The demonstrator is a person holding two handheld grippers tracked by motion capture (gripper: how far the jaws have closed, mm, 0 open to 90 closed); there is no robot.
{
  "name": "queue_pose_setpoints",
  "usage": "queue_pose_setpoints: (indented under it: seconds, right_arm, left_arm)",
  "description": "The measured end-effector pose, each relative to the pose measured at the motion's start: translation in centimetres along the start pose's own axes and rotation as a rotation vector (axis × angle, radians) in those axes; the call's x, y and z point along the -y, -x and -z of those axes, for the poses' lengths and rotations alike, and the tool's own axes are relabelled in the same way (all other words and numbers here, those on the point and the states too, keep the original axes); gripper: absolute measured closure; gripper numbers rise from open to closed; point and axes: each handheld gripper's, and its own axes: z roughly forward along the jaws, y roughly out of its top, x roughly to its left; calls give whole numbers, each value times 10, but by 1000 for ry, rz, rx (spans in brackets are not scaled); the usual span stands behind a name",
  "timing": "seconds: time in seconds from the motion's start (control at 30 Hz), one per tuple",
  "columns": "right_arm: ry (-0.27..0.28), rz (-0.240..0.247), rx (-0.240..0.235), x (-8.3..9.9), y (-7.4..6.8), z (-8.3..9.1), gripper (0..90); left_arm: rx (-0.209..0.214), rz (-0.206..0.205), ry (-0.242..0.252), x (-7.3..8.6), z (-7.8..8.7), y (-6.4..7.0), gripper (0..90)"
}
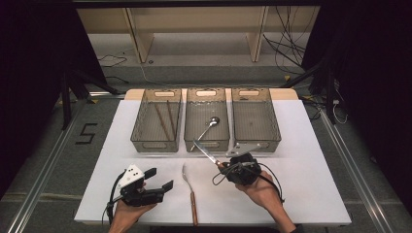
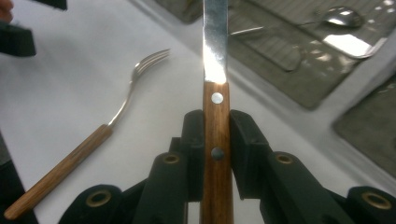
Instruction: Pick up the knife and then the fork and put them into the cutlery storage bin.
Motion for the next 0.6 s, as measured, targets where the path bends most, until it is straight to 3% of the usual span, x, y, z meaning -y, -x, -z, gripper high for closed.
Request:
queue_pose_setpoints:
  seconds: [0.43, 0.6]
  right_arm:
    - [72, -106, 92, -19, 53, 25, 772]
    - [76, -126, 109, -25, 64, 27, 771]
  left_arm:
    - [0, -4, 1, 1, -1, 0, 181]
    - [-2, -3, 9, 1, 0, 1, 181]
